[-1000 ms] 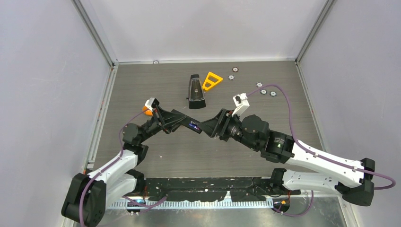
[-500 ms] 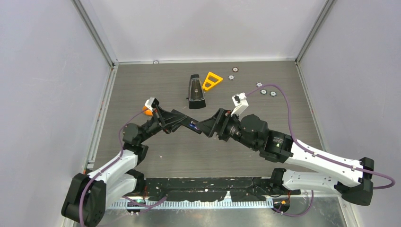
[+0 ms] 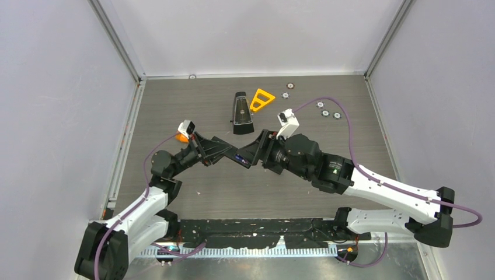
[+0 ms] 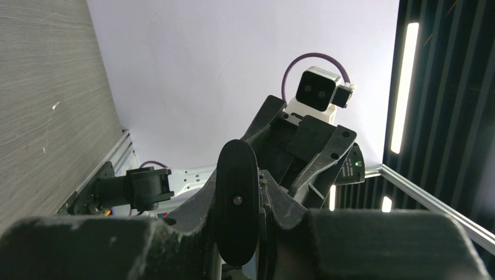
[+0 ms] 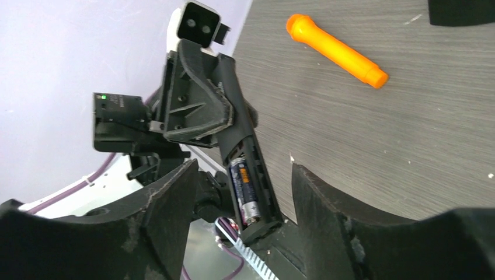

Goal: Load the batteries into the remote control
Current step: Load the battery into the remote control.

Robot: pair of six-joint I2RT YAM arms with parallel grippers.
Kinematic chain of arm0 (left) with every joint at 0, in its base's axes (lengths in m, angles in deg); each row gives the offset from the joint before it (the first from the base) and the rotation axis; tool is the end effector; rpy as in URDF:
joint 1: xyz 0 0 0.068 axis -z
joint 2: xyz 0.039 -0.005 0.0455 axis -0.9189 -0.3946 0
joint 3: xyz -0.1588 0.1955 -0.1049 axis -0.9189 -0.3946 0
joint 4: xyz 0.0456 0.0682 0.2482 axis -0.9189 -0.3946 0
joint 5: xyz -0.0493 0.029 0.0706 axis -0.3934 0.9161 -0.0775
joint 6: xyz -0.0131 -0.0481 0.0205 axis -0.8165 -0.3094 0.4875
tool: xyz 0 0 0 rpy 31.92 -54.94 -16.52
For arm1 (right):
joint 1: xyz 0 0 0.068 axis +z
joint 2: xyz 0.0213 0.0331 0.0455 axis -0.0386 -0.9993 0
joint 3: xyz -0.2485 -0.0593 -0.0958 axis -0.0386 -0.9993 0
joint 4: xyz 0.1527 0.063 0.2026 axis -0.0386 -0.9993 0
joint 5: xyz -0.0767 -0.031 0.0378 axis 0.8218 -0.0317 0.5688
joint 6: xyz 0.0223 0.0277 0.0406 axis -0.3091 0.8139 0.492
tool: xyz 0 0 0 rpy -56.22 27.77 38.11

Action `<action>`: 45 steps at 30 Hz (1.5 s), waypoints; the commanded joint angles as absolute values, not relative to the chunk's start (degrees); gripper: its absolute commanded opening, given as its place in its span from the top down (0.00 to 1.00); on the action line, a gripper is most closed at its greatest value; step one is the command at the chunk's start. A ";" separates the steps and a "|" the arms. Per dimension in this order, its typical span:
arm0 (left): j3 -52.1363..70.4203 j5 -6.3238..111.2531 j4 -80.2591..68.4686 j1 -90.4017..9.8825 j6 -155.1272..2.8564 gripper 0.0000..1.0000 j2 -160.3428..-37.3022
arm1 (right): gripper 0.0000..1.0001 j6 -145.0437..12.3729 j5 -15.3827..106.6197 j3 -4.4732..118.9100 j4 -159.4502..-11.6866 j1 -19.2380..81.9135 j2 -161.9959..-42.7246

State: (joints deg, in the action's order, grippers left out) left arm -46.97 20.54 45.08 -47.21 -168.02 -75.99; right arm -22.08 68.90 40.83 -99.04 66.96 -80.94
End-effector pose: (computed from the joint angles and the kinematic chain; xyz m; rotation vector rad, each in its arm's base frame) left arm 0.1705 -0.0848 0.2545 -0.4825 1.7016 -2.1482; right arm 0.1098 0.2101 0.3725 -0.0264 1.9801 1.1485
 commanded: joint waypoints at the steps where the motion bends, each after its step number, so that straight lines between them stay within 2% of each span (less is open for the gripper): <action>1: -44.22 19.80 42.74 -46.98 -164.51 1.00 -74.13 | 0.37 -22.63 70.17 43.74 -102.12 66.82 -81.86; 14: -43.47 19.82 43.06 -46.98 -165.27 1.00 -74.23 | 0.63 -22.54 69.30 44.21 -105.14 66.79 -83.22; 19: -43.49 19.95 43.07 -46.98 -165.17 1.00 -74.47 | 0.66 -22.16 69.63 44.16 -105.35 66.80 -82.79; 22: -43.52 19.99 43.12 -46.98 -165.25 1.00 -74.60 | 0.63 -21.92 69.69 44.16 -105.36 66.80 -82.53; 24: -43.63 20.10 43.12 -46.98 -165.34 1.00 -74.57 | 0.57 -21.77 69.63 43.93 -104.87 66.78 -82.16; 27: -43.58 20.30 43.07 -46.98 -165.55 1.00 -74.55 | 0.40 -21.29 69.43 42.46 -103.03 66.76 -80.28; 30: -43.77 20.48 43.16 -46.98 -165.87 1.00 -74.50 | 0.31 -20.74 69.66 41.39 -101.77 66.71 -78.53; 35: -44.57 21.81 44.60 -46.98 -167.41 1.00 -74.27 | 0.29 -17.42 68.33 38.07 -100.33 65.80 -75.97; 45: -43.58 22.30 46.24 -46.98 -167.82 1.00 -73.39 | 0.41 -9.34 61.02 29.79 -90.24 62.98 -72.16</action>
State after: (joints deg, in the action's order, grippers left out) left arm -46.21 21.70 42.48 -47.21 -167.60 -74.79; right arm -14.30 64.59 32.52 -98.75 63.81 -73.88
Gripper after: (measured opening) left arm 0.205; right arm 0.607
